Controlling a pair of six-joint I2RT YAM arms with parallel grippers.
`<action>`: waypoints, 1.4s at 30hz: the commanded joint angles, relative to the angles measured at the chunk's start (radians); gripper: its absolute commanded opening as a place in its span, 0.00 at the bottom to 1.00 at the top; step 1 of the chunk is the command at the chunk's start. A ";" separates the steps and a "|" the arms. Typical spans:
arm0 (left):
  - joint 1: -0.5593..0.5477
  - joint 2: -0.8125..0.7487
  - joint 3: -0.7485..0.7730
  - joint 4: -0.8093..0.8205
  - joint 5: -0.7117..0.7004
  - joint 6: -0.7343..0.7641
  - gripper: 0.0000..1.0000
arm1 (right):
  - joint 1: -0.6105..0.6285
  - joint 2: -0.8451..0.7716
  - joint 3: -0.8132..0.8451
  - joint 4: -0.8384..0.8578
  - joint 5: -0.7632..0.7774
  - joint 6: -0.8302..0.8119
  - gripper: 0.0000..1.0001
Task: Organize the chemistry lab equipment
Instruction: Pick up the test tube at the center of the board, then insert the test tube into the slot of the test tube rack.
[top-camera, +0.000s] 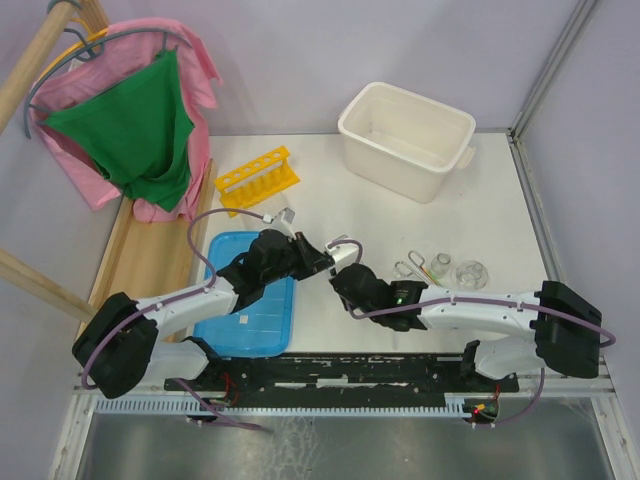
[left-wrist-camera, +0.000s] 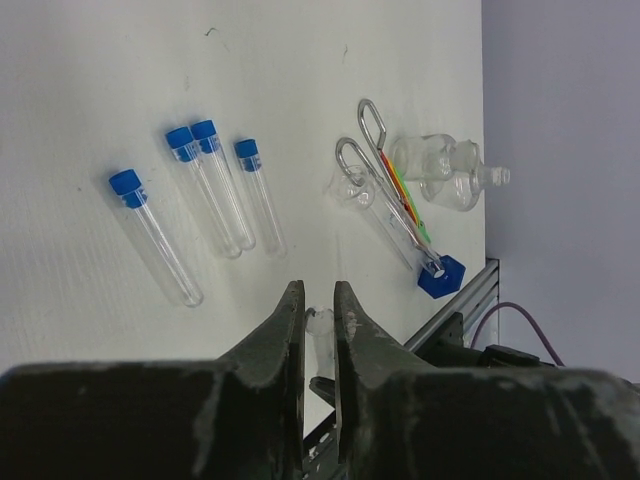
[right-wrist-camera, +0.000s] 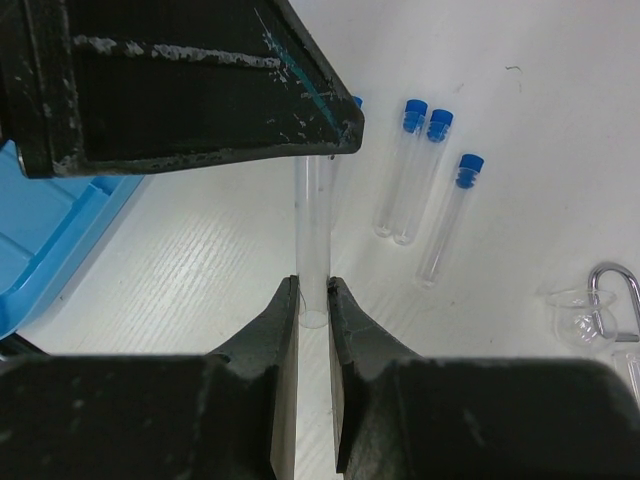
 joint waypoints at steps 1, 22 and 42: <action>-0.005 0.009 0.013 0.009 0.033 0.024 0.03 | 0.007 0.008 0.033 0.032 0.033 -0.007 0.17; 0.001 0.034 0.169 -0.208 -0.287 0.235 0.03 | 0.011 -0.148 -0.040 0.002 0.111 -0.005 0.49; 0.308 0.441 0.645 -0.053 -0.690 0.640 0.03 | -0.093 -0.139 -0.102 0.006 0.130 0.007 0.54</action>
